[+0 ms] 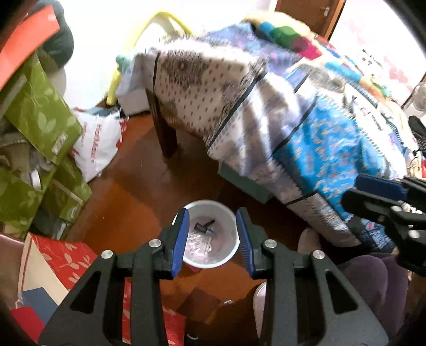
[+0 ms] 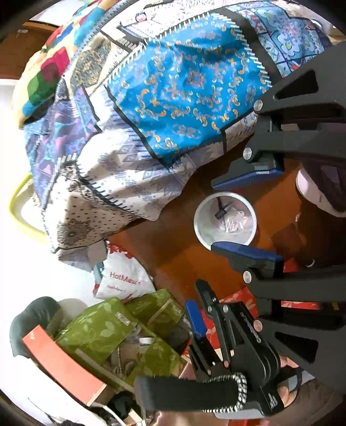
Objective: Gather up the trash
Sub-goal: 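Move both open tools back toward the black card on the bed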
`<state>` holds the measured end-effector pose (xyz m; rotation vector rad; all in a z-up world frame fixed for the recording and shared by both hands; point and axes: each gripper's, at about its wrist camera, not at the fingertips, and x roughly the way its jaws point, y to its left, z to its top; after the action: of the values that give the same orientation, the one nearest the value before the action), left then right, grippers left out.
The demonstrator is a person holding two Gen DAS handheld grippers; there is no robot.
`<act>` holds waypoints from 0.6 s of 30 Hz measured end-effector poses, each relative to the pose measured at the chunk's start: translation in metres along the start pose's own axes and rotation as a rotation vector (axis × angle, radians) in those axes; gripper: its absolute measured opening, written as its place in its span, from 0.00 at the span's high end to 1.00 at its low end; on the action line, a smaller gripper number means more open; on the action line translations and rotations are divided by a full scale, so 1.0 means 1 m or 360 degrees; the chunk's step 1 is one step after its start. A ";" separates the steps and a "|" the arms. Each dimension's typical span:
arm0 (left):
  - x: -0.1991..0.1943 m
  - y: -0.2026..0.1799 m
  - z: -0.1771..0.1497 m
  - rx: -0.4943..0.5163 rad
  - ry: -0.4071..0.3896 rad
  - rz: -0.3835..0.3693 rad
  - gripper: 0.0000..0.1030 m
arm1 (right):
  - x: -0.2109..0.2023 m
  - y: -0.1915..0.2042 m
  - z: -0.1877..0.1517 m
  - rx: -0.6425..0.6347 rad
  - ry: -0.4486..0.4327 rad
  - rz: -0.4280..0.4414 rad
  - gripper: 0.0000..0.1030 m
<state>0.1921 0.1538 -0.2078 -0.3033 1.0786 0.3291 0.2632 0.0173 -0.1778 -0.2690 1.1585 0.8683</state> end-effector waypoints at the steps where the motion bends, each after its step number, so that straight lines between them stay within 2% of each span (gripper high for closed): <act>1: -0.009 -0.004 0.001 0.0010 -0.0034 -0.0002 0.65 | -0.005 0.001 -0.001 -0.0006 -0.0019 -0.0006 0.64; 9: -0.079 -0.038 0.009 0.0082 -0.0282 -0.0073 0.65 | -0.064 -0.001 -0.013 -0.0015 -0.0257 -0.0085 0.64; 13: -0.104 -0.059 0.013 0.0106 -0.0376 -0.0147 0.65 | -0.096 -0.010 -0.023 0.0022 -0.0387 -0.0139 0.64; 18: -0.128 -0.093 0.019 0.0183 -0.0483 -0.0171 0.65 | -0.137 -0.026 -0.036 0.0069 -0.0553 -0.0231 0.64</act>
<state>0.1897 0.0624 -0.0771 -0.1998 0.7760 0.2078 0.2395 -0.0846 -0.0781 -0.1567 0.8227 0.7273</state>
